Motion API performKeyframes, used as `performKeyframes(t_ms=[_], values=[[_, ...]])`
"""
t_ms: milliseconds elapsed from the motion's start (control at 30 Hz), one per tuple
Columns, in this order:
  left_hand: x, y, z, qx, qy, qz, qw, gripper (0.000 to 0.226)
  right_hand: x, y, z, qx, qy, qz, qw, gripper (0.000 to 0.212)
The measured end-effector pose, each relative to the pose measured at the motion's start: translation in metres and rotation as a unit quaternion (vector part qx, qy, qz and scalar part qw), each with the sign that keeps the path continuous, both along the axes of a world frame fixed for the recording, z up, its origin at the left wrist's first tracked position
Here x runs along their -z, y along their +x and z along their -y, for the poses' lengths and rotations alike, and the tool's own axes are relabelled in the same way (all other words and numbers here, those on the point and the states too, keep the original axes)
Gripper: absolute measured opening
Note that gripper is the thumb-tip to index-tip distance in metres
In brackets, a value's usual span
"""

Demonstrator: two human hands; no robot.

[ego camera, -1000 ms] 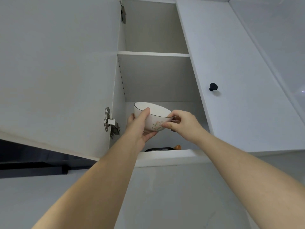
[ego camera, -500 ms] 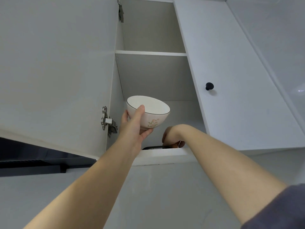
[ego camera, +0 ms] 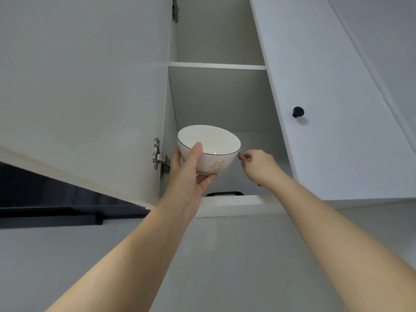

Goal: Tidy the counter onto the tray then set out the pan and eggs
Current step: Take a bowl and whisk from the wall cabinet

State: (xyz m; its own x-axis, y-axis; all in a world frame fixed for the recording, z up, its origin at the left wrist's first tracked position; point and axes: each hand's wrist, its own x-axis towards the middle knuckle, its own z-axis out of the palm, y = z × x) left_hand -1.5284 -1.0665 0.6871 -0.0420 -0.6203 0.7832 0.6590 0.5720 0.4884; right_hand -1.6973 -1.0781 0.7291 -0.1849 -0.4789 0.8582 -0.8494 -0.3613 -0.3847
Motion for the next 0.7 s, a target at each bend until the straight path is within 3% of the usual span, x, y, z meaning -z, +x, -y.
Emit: performKeyframes(t_ms=[133,333,500,700], values=[[0.011,0.000,-0.015,0.023,0.012,-0.009,1.000,0.051,0.023,0.001,-0.027,-0.048,-0.115,0.048,0.991,0.025],[0.044,0.018,-0.052,0.047,0.036,0.005,0.998,0.043,0.073,0.021,-0.078,-0.144,-0.175,0.166,0.960,0.030],[0.110,0.048,-0.101,0.069,0.070,0.037,0.994,0.043,0.140,0.046,-0.125,-0.220,-0.160,0.237,0.933,0.033],[0.201,0.099,-0.171,0.084,0.146,0.061,0.984,0.049,0.236,0.105,-0.199,-0.255,-0.065,0.293,0.919,0.036]])
